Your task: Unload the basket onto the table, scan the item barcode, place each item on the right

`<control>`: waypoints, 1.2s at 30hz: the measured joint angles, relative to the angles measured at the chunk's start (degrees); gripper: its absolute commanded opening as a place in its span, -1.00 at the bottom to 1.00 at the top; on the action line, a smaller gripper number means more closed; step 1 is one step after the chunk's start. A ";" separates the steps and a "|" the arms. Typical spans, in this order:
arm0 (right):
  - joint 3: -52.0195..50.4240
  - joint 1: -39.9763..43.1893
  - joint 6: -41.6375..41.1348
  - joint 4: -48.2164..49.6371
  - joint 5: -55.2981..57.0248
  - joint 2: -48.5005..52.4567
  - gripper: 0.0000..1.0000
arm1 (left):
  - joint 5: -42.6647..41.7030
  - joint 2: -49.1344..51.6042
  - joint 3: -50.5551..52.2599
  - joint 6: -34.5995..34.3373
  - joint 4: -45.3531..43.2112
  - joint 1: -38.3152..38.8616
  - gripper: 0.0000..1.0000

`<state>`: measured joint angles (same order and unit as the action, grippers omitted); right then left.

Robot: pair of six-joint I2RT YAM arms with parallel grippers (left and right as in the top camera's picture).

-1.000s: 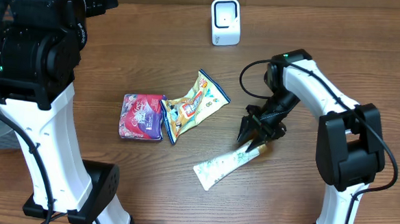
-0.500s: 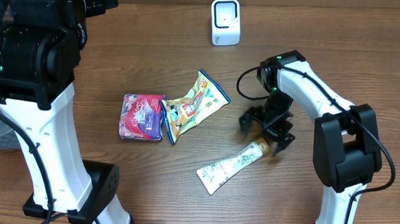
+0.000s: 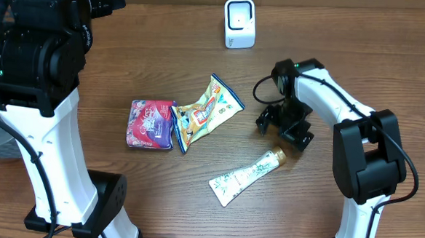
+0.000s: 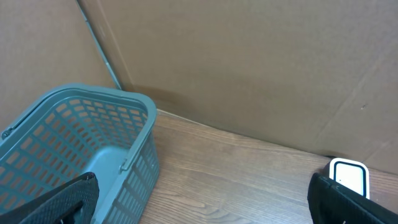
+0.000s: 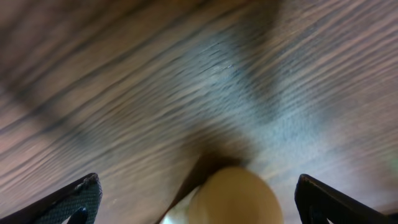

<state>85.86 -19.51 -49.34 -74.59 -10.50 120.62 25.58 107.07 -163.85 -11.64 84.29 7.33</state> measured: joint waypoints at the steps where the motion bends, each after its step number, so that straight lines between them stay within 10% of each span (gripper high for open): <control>1: -1.27 0.00 -0.55 0.44 -0.04 0.00 1.00 | 0.00 0.00 0.00 0.00 0.00 0.00 1.00; 15: -3.48 -0.59 -6.58 0.28 -0.74 -0.02 0.97 | 0.00 0.00 0.00 0.00 0.00 0.00 1.00; 27: -7.72 -2.08 -8.20 9.22 -5.99 -2.10 -0.20 | 0.00 0.00 0.00 -0.02 0.02 0.00 1.00; 36: -7.78 -2.21 -8.26 8.98 -5.75 -2.16 -0.36 | 0.00 0.00 0.00 0.00 0.00 0.00 0.99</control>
<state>78.08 -21.71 -57.60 -65.60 -16.25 118.45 25.58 107.07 -163.85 -11.64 84.29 7.33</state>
